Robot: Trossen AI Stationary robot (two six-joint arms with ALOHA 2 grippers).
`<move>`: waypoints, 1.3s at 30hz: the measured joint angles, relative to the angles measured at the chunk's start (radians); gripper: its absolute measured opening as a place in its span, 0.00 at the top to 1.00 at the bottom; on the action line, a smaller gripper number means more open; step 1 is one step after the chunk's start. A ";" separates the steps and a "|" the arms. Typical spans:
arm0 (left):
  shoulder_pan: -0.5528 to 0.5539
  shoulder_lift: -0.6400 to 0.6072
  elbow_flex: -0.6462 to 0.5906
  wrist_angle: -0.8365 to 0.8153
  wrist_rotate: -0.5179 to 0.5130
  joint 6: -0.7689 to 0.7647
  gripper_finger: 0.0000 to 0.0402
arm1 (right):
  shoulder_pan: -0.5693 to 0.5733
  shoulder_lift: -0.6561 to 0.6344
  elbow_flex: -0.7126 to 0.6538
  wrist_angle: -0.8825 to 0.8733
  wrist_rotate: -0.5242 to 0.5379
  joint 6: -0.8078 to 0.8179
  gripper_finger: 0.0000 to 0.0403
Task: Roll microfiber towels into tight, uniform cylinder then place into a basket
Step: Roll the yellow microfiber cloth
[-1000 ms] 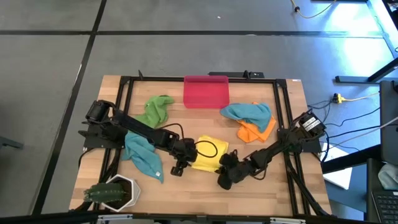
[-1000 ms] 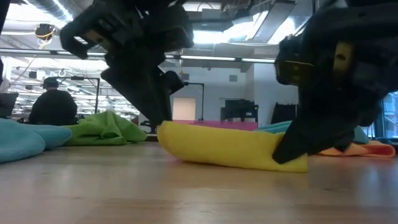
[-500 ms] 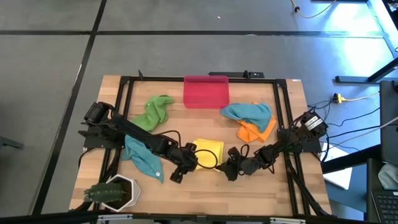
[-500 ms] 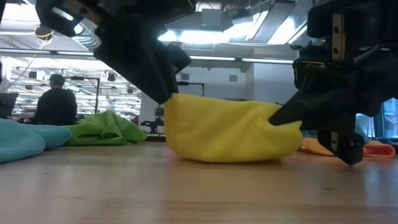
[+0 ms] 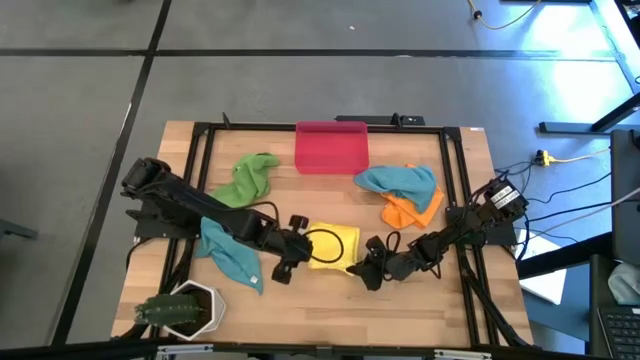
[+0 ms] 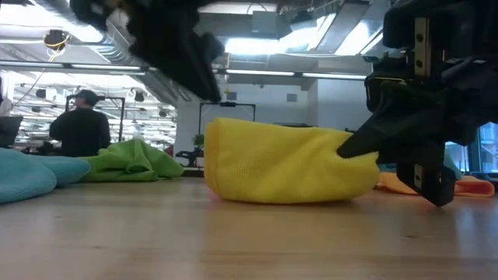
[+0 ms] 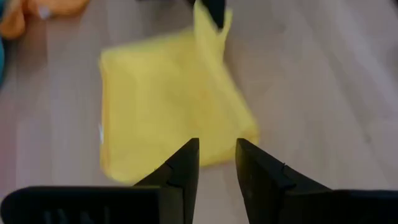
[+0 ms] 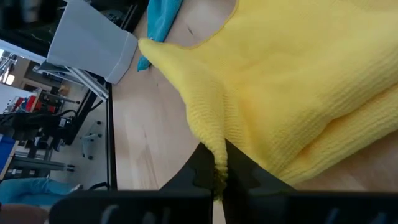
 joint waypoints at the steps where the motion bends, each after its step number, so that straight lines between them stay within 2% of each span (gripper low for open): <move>1: -0.005 -0.004 0.000 0.016 0.000 0.003 0.77 | -0.001 0.000 0.000 -0.001 -0.001 0.001 0.98; 5: -0.035 0.014 0.000 0.123 0.016 0.033 0.77 | -0.011 0.000 0.000 -0.009 -0.010 0.018 0.98; 12: -0.052 0.139 0.000 0.285 0.025 0.096 0.77 | -0.019 -0.002 0.020 -0.053 -0.021 0.026 0.98; 17: -0.004 0.202 0.000 0.307 -0.026 0.105 0.77 | -0.019 -0.001 0.040 -0.088 -0.040 -0.008 0.98; 24: 0.068 0.268 0.000 0.304 0.023 0.079 0.77 | -0.019 0.000 0.053 -0.128 -0.043 -0.028 0.96; 28: 0.088 0.306 0.000 0.306 0.057 0.075 0.77 | -0.017 0.003 0.057 -0.131 -0.054 -0.113 0.88; 33: 0.094 0.326 0.001 0.310 0.086 0.057 0.77 | -0.019 0.009 0.087 -0.156 -0.046 -0.291 0.71; 36: 0.093 0.326 0.002 0.309 0.087 0.055 0.77 | -0.019 0.011 0.104 -0.167 -0.050 -0.341 0.62; 39: 0.091 0.326 0.002 0.307 0.087 0.054 0.77 | -0.019 -0.026 0.121 -0.262 -0.058 -0.358 0.54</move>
